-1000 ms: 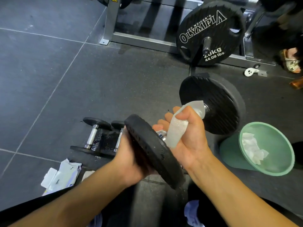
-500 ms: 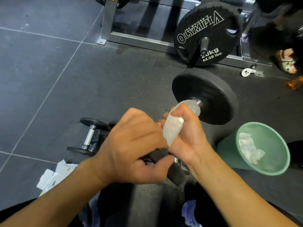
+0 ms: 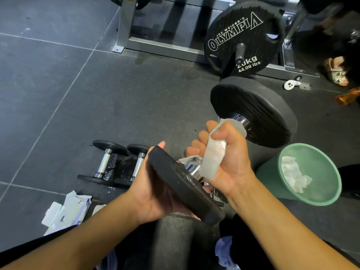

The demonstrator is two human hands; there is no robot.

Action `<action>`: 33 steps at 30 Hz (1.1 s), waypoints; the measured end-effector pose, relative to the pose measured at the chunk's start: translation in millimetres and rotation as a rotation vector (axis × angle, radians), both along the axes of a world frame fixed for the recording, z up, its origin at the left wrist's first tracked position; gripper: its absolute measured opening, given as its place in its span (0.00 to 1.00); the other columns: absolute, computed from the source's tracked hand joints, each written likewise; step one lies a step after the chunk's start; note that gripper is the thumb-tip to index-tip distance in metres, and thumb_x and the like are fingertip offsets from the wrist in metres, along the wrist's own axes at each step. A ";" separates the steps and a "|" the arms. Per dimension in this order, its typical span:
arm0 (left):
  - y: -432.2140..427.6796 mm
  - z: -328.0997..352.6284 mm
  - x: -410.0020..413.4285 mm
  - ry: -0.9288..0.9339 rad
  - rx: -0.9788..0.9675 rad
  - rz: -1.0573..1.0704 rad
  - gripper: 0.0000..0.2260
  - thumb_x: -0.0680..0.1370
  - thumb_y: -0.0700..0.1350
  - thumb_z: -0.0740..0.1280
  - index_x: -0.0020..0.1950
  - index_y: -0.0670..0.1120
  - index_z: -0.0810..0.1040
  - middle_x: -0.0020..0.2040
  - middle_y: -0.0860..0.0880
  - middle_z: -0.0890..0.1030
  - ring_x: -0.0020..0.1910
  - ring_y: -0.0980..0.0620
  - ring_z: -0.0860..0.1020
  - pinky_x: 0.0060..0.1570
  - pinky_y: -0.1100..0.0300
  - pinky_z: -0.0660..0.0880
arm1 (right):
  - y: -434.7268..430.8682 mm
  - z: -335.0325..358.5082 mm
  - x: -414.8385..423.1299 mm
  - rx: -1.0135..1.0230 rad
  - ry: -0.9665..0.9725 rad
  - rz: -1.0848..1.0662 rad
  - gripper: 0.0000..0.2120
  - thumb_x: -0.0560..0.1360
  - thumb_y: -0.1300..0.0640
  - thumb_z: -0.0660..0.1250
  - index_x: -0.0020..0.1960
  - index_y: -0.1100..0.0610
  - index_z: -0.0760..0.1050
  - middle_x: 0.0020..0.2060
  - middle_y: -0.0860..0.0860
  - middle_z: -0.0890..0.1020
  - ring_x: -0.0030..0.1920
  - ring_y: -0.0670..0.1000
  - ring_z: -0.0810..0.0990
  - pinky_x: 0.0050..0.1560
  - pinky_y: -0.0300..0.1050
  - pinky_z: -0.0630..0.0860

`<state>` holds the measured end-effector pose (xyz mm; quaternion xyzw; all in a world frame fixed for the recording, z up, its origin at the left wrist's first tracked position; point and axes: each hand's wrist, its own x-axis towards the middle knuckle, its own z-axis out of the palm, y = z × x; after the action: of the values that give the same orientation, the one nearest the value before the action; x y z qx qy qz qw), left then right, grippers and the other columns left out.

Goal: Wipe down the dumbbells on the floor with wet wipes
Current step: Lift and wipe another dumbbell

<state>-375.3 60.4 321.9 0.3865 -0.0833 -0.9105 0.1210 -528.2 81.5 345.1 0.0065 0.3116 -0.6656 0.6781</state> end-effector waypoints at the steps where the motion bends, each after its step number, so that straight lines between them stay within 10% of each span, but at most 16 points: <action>1: -1.4 -0.1 0.8 0.009 0.005 0.035 0.33 0.78 0.69 0.59 0.43 0.41 0.88 0.44 0.42 0.87 0.40 0.42 0.87 0.40 0.49 0.84 | -0.2 0.4 0.0 -0.004 0.010 0.006 0.14 0.66 0.64 0.57 0.29 0.50 0.56 0.22 0.46 0.58 0.24 0.47 0.56 0.34 0.41 0.61; 7: -11.7 -7.8 -0.2 0.003 -0.351 0.252 0.18 0.70 0.62 0.72 0.43 0.50 0.71 0.42 0.44 0.73 0.40 0.48 0.76 0.43 0.55 0.76 | -6.7 11.7 -2.3 0.102 0.029 -0.046 0.17 0.75 0.64 0.56 0.28 0.55 0.67 0.25 0.49 0.66 0.22 0.48 0.68 0.28 0.43 0.76; 14: 5.0 -18.4 24.3 -0.206 -1.970 0.027 0.23 0.71 0.49 0.72 0.59 0.54 0.63 0.56 0.41 0.68 0.57 0.41 0.70 0.62 0.52 0.69 | -18.6 -2.1 -12.7 0.248 0.203 -0.255 0.09 0.74 0.66 0.66 0.38 0.57 0.69 0.28 0.51 0.68 0.24 0.48 0.70 0.29 0.45 0.72; 17: -0.5 -22.1 21.3 -0.245 -1.646 0.272 0.17 0.72 0.47 0.67 0.59 0.56 0.68 0.54 0.45 0.68 0.53 0.47 0.70 0.58 0.56 0.69 | -14.7 -8.6 -16.8 0.233 0.234 -0.218 0.15 0.74 0.66 0.65 0.30 0.55 0.72 0.27 0.50 0.68 0.24 0.48 0.70 0.28 0.44 0.72; 20: -17.9 -21.1 12.1 -0.388 -0.783 0.405 0.08 0.73 0.54 0.67 0.47 0.51 0.78 0.42 0.46 0.76 0.42 0.50 0.75 0.48 0.56 0.72 | -9.3 -9.3 -17.5 0.156 0.210 -0.126 0.18 0.72 0.66 0.61 0.26 0.52 0.69 0.28 0.48 0.65 0.27 0.47 0.63 0.27 0.41 0.69; 24: 3.4 -8.2 -0.3 -0.265 -0.003 0.103 0.28 0.78 0.63 0.64 0.30 0.43 0.83 0.33 0.42 0.81 0.32 0.45 0.82 0.45 0.56 0.77 | -4.9 -2.3 -10.2 0.034 0.180 -0.027 0.11 0.58 0.64 0.67 0.27 0.52 0.67 0.29 0.48 0.61 0.33 0.49 0.52 0.29 0.40 0.59; 28: 16.3 -4.8 -7.0 -0.074 0.070 0.194 0.29 0.77 0.62 0.62 0.30 0.40 0.84 0.32 0.42 0.82 0.29 0.45 0.83 0.35 0.57 0.83 | -4.3 0.8 -4.4 0.033 0.125 -0.040 0.12 0.54 0.63 0.68 0.27 0.53 0.65 0.27 0.48 0.63 0.29 0.47 0.55 0.29 0.40 0.58; 33: 4.6 -14.0 -3.9 -0.092 -0.208 0.303 0.21 0.75 0.62 0.67 0.55 0.46 0.79 0.45 0.43 0.81 0.46 0.45 0.80 0.55 0.50 0.76 | -10.5 10.6 -9.6 0.167 0.117 -0.102 0.17 0.75 0.64 0.58 0.28 0.54 0.66 0.23 0.49 0.66 0.23 0.48 0.67 0.24 0.40 0.74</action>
<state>-379.2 65.1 307.9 0.4212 -0.1231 -0.8497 0.2922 -537.8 71.0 355.7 0.0400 0.4043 -0.6702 0.6211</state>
